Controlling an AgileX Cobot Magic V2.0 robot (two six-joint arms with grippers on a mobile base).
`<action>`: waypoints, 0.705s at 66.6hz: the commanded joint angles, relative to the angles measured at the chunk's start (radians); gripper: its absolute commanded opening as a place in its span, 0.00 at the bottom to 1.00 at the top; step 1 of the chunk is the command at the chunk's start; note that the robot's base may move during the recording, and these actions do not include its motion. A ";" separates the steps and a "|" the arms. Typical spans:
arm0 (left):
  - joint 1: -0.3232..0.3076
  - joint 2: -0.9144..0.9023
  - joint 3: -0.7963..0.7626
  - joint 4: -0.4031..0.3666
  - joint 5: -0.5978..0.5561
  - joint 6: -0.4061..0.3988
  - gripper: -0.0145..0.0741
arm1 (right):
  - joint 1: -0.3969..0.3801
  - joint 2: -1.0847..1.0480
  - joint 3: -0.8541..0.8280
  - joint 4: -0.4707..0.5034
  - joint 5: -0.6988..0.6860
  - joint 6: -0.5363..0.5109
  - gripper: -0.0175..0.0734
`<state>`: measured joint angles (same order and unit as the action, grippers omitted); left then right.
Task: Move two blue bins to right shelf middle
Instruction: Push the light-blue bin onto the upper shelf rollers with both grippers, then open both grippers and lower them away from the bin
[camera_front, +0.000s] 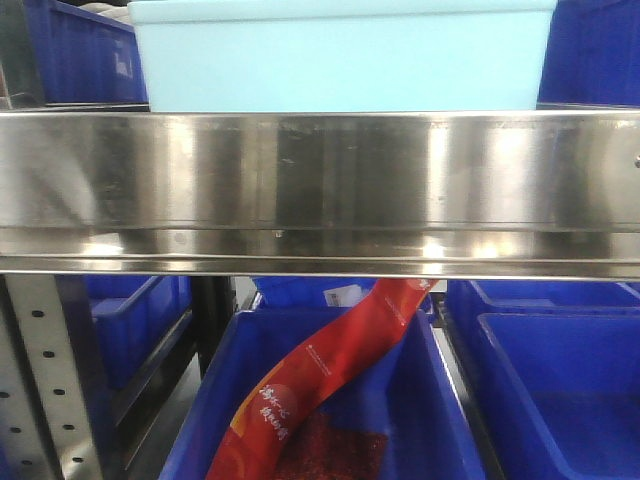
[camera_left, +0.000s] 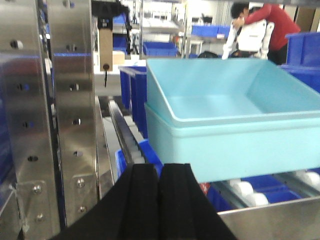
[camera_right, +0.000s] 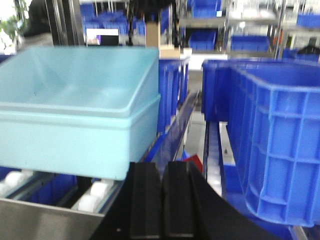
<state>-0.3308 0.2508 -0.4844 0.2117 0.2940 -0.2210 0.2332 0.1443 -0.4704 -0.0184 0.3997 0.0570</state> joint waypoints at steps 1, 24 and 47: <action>-0.001 -0.010 0.000 0.001 -0.028 -0.007 0.04 | -0.004 -0.015 0.001 -0.012 -0.018 -0.006 0.01; -0.001 -0.010 0.000 0.001 -0.028 -0.007 0.04 | -0.004 -0.015 0.001 -0.012 -0.020 -0.006 0.01; 0.004 -0.013 0.011 -0.001 -0.028 0.007 0.04 | -0.004 -0.015 0.001 -0.012 -0.020 -0.006 0.01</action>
<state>-0.3308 0.2459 -0.4819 0.2117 0.2884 -0.2210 0.2332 0.1343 -0.4704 -0.0184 0.3997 0.0534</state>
